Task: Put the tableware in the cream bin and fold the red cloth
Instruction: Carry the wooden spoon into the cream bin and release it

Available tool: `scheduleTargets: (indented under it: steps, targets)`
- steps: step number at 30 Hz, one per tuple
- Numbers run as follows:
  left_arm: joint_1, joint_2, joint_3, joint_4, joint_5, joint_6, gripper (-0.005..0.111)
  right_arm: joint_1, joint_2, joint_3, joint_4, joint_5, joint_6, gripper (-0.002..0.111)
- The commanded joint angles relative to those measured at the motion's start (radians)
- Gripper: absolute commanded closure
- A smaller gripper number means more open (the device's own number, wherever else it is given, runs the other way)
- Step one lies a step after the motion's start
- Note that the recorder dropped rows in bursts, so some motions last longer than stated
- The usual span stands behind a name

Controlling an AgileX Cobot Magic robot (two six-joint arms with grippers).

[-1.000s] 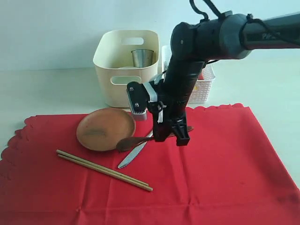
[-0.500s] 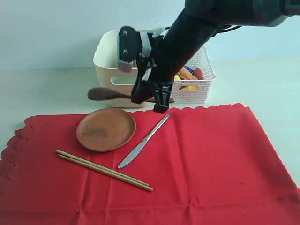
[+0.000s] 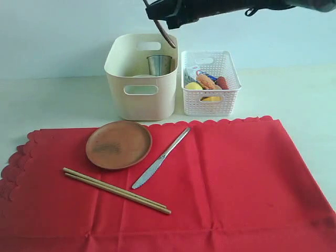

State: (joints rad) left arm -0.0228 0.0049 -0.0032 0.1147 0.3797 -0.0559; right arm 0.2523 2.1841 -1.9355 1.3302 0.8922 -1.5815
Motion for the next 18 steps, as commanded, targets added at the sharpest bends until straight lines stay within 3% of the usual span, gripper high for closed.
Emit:
scheduleTargets:
  steps: [1,9,13,18]
  targets:
    - [0.003,-0.005,0.003,0.002,-0.015,0.001,0.013,-0.020,0.167,-0.134,0.134,0.015,-0.013,0.108]
    - [0.003,-0.005,0.003,0.002,-0.015,0.001,0.013,-0.022,0.351,-0.248,0.143,0.064,-0.013,0.108]
    - [0.003,-0.005,0.003,0.002,-0.015,0.001,0.013,-0.022,0.353,-0.248,-0.005,0.058,0.008,0.092]
    - [0.003,-0.005,0.003,0.002,-0.015,0.001,0.013,-0.022,0.344,-0.248,-0.020,0.062,0.051,0.070]
